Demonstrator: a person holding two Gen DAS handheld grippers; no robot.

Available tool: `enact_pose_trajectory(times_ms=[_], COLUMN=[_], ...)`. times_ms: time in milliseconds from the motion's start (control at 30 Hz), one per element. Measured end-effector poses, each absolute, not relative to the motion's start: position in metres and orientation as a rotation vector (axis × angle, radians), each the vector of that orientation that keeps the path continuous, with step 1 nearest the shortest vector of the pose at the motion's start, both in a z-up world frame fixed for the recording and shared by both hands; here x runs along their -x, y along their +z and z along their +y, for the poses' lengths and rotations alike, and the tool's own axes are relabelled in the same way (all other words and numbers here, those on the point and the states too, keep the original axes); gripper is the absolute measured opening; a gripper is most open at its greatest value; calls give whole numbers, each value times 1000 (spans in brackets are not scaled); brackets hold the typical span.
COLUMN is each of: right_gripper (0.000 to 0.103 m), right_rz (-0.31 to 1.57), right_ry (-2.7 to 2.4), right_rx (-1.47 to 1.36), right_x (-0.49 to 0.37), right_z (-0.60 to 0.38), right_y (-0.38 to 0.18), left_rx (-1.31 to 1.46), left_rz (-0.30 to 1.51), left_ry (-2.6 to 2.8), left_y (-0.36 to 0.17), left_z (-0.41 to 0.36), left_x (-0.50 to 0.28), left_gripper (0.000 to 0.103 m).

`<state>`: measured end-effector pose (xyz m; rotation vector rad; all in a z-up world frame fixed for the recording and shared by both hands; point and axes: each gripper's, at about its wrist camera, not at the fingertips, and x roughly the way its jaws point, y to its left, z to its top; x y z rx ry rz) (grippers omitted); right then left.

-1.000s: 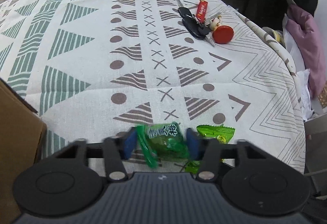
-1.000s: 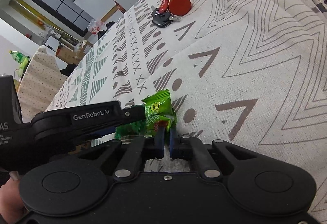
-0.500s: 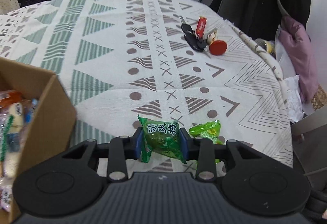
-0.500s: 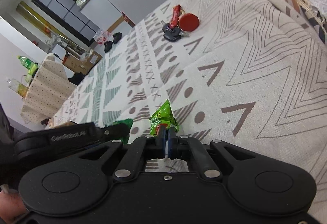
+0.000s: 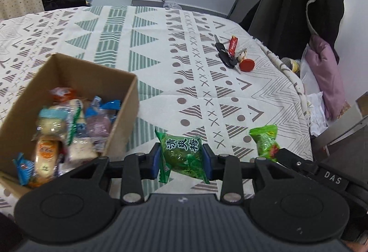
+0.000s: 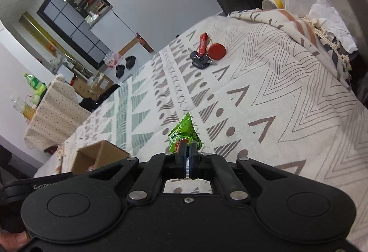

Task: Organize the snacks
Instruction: 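Carry both green candy packs over the box with both tools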

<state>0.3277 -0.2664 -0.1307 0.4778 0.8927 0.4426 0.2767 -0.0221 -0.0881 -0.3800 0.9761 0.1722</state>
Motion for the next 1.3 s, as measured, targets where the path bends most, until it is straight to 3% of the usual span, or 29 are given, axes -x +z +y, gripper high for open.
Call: enact_pose_trajectory(times_ms=[767, 1300], right_gripper=[1, 1], right_rz=[805, 831], right_ry=[509, 584], right_rx=[-415, -363], right_x=[-273, -257], right_z=[-213, -123], right_y=[-68, -64], left_rx=[437, 516], left_rz=[889, 898], left_ry=[132, 180], left_y=[-36, -51], left_z=[40, 124], left_x=[-212, -189], left_gripper=[35, 37])
